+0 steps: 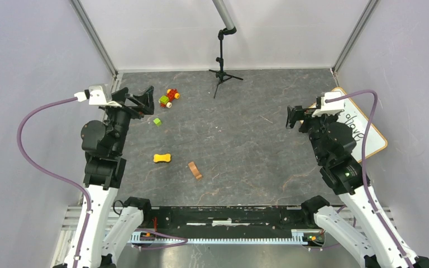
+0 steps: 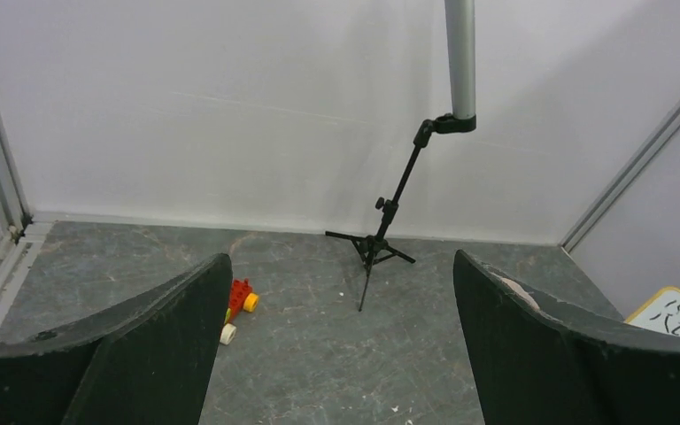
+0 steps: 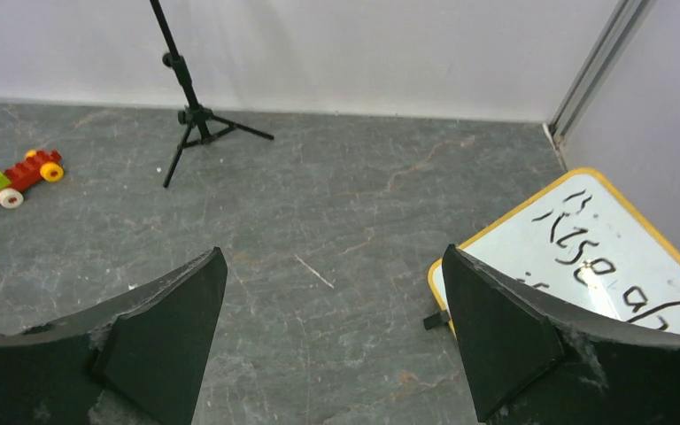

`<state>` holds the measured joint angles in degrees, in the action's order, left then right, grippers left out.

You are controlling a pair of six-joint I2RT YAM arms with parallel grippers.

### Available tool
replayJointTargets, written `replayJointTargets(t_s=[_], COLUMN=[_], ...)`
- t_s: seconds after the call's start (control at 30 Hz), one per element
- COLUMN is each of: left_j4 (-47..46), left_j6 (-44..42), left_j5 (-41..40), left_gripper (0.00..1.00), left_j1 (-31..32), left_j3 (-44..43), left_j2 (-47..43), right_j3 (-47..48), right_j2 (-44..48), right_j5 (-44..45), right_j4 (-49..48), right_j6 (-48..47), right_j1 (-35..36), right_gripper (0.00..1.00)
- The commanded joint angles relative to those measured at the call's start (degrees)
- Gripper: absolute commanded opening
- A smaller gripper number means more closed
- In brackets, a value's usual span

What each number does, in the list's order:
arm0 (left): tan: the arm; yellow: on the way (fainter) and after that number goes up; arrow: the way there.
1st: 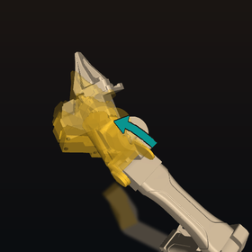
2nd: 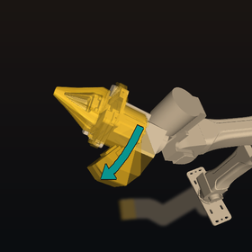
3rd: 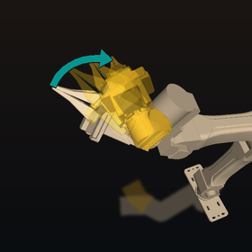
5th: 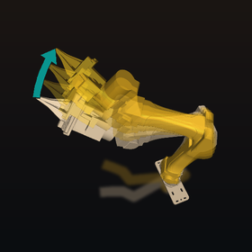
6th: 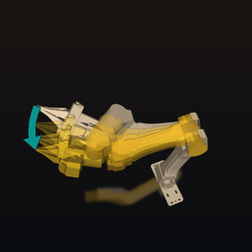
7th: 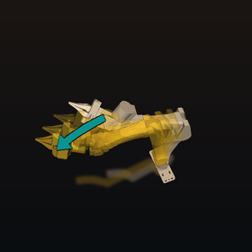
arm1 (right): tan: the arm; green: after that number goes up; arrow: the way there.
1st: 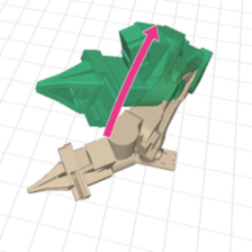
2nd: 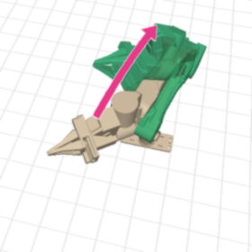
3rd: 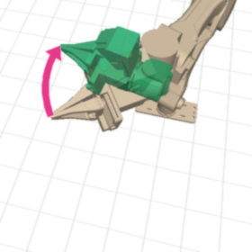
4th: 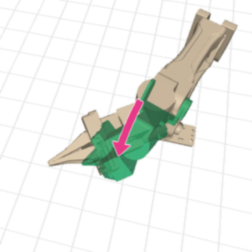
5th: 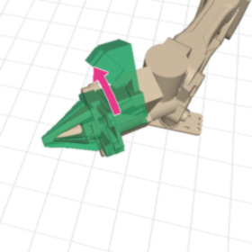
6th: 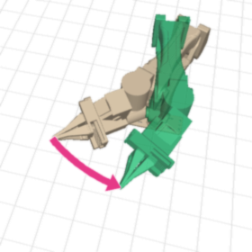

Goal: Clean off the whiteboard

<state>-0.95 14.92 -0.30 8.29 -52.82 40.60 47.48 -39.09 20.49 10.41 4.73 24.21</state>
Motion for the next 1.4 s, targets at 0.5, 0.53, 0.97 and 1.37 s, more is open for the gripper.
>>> replayJointTargets(t_s=[0.5,0.53,0.97,1.37], left_j4=[43.08,44.94,54.62,50.81], left_j6=[18.51,21.03,63.07,76.85], left_j5=[-4.48,-4.35,-6.2,-3.37], left_gripper=[1.0,1.0,0.96,0.84], left_j1=[7.08,7.06,7.0,0.77], left_j3=[-0.46,0.29,10.52,12.02], left_j2=[7.8,7.46,8.14,27.55], right_j3=[-11.15,-11.27,-14.22,-15.64], right_j2=[0.97,0.95,4.87,9.84], right_j5=[-8.63,-8.88,-13.94,-12.35], right_j4=[-4.35,-4.02,-4.34,-2.15], right_j6=[0.08,-0.14,1.59,3.74], right_j1=[-0.2,-0.21,-0.22,-0.25], right_gripper=[0.97,0.98,0.98,0.97])
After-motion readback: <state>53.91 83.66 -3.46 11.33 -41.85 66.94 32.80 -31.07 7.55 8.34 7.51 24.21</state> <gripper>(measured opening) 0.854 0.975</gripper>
